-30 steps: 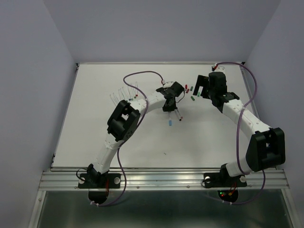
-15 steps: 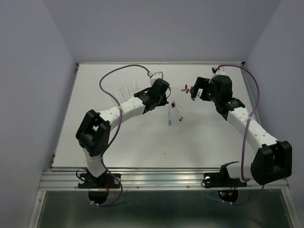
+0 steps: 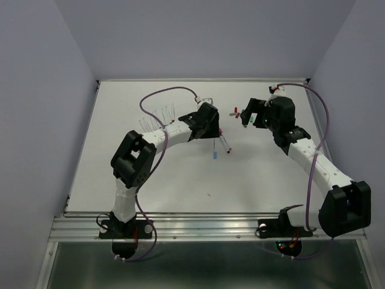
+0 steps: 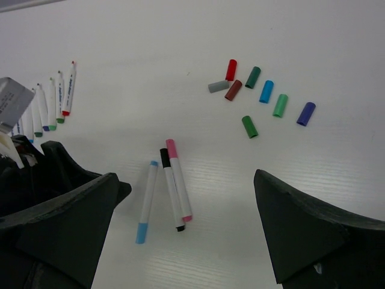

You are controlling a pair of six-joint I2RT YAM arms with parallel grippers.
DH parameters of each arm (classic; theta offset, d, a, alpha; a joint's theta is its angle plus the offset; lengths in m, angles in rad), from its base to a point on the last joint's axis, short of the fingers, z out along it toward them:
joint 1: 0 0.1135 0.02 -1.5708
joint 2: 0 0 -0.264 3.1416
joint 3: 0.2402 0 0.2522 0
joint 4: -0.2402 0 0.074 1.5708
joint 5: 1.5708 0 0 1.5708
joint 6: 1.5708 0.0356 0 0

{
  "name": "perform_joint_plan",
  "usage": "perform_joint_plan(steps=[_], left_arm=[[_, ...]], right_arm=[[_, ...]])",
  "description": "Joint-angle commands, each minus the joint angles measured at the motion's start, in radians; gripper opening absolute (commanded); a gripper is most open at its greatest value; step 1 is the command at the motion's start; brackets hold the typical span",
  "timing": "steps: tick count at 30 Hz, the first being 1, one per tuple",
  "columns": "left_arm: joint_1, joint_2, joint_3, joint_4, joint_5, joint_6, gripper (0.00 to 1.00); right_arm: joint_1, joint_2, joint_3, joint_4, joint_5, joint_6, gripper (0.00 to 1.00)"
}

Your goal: Open the pen caps

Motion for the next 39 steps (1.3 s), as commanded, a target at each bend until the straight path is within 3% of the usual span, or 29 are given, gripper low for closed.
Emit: perform_joint_plan(steps=[1, 8, 12, 27, 32, 39], left_arm=[[-0.028, 0.003, 0.080, -0.060, -0.025, 0.032, 0.69], [-0.077, 0.190, 0.303, -0.289, -0.150, 0.055, 0.74], [-0.080, 0.195, 0.302, -0.292, -0.137, 0.056, 0.80], [-0.082, 0.222, 0.310, -0.318, -0.137, 0.055, 0.86], [-0.082, 0.239, 0.331, -0.321, -0.140, 0.062, 0.74], [-0.082, 0.290, 0.386, -0.357, -0.142, 0.076, 0.68]], right_arm=[[0.001, -0.009, 0.003, 0.044, 0.048, -0.005, 1.00], [0.001, -0.003, -0.002, 0.044, 0.078, -0.007, 1.00], [0.001, -0.006, -0.002, 0.044, 0.090, -0.013, 1.00], [0.001, -0.010, -0.006, 0.044, 0.102, -0.016, 1.00], [0.001, -0.007, -0.006, 0.044, 0.104, -0.017, 1.00], [0.001, -0.010, -0.009, 0.044, 0.110, -0.017, 1.00]])
